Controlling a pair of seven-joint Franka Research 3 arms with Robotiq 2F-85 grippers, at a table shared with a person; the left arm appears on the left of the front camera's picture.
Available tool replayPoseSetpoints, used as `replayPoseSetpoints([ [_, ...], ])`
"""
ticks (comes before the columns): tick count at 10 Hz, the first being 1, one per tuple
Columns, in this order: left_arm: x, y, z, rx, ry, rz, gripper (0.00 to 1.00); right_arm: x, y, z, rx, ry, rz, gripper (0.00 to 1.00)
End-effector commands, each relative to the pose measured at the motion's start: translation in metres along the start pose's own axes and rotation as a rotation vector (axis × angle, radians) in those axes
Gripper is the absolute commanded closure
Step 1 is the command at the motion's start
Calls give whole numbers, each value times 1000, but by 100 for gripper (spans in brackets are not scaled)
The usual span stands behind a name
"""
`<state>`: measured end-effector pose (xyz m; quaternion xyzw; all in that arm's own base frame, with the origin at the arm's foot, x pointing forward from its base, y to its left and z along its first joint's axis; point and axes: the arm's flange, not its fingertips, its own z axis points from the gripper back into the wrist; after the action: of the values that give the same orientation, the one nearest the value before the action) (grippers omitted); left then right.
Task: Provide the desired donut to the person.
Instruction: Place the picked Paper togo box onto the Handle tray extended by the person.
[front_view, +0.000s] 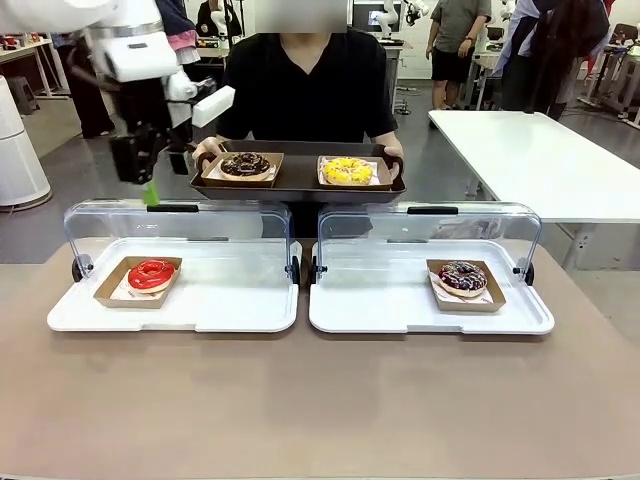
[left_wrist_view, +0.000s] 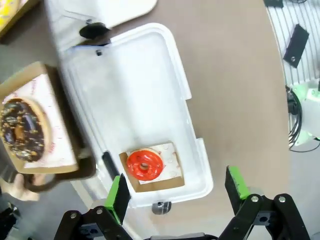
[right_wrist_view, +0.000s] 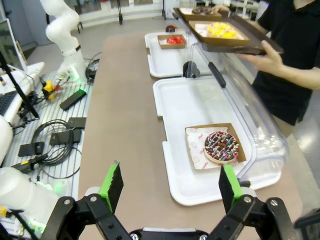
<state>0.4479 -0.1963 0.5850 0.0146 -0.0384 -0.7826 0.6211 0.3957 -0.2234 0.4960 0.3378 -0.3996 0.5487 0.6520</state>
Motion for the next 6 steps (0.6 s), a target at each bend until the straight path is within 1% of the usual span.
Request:
replayPoseSetpoints([
  [1, -16, -40, -21, 58, -58, -40, 0, 0, -1, 0, 3, -9, 1, 0],
  [3, -26, -59, -33, 76, -74, -29, 0, 0, -1, 0, 3, -9, 1, 0],
  [4, -33, -65, -41, 63, -99, -18, 0, 0, -1, 0, 3, -9, 1, 0],
  [6, -45, -64, -47, 28, -114, -12, 0, 0, -1, 0, 3, -9, 1, 0],
])
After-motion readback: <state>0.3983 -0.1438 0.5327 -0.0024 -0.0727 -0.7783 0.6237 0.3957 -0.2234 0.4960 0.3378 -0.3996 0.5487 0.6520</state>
